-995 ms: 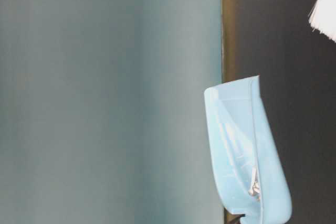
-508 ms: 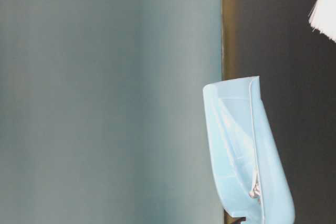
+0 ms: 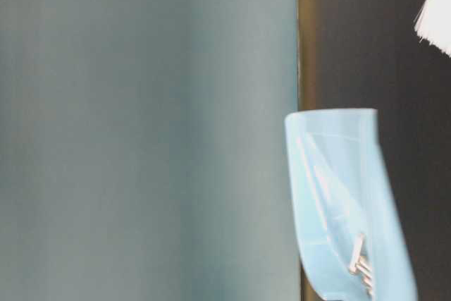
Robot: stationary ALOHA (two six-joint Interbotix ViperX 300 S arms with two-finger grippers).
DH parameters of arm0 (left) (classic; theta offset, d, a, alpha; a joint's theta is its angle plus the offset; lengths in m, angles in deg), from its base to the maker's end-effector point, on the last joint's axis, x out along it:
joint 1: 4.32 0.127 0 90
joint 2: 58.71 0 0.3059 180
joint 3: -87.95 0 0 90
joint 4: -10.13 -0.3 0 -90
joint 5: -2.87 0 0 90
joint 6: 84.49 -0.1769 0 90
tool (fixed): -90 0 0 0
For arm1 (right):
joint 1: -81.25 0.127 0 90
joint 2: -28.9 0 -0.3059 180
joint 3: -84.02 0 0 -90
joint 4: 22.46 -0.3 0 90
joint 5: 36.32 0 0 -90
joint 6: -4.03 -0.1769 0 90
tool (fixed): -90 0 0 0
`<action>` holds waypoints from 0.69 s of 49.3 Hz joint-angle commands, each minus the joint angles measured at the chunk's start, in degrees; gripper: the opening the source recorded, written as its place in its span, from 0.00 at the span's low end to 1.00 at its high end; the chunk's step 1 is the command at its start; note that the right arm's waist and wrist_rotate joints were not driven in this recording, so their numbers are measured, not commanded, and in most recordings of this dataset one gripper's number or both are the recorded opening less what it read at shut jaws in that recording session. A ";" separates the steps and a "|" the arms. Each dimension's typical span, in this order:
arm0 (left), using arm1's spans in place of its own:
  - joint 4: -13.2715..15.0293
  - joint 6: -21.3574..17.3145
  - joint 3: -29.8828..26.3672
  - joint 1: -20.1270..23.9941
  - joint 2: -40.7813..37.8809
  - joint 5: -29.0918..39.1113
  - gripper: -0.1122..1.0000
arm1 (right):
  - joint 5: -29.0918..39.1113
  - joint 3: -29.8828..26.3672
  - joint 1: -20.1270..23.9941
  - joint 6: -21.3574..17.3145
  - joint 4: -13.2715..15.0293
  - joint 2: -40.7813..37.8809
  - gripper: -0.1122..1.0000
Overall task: Hold the dustpan with the left arm, while a human hand uses a hand brush to gather screws into the dustpan.
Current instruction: 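Hold the dustpan with screws still with the left gripper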
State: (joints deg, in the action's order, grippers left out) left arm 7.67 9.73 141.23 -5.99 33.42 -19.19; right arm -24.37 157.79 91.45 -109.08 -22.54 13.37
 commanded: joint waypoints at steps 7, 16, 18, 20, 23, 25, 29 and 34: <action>-0.18 0.26 -2.55 -0.26 -1.23 2.90 0.38 | -0.44 -0.35 0.00 0.00 -0.09 -0.26 0.10; -0.18 0.26 -2.99 -0.26 -2.20 2.81 0.38 | -0.53 -0.35 0.00 -0.09 -0.09 -0.26 0.10; -0.18 0.26 -2.90 -0.26 -2.20 2.81 0.38 | -0.44 -0.26 0.00 -0.09 -0.09 -0.26 0.10; -0.18 0.26 -2.90 -0.26 -2.20 2.81 0.38 | -0.44 -0.26 0.00 -0.09 -0.09 -0.26 0.10; -0.18 0.26 -2.90 -0.26 -2.20 2.81 0.38 | -0.44 -0.35 0.00 -0.09 -0.09 -0.26 0.10; -0.18 0.26 -2.90 -0.26 -2.20 2.72 0.38 | -0.44 -0.35 0.00 -0.09 -0.09 -0.26 0.10; -0.18 0.26 -2.81 -0.35 -2.20 3.08 0.38 | -0.44 -0.35 0.00 -0.09 -0.09 -0.26 0.10; -0.18 0.97 -2.37 -0.62 -2.20 3.60 0.38 | -0.44 -0.35 0.00 -0.09 -0.09 -0.26 0.10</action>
State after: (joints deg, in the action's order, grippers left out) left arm 7.67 10.17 139.13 -6.34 30.96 -15.59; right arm -24.37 157.79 91.45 -109.08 -22.63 13.37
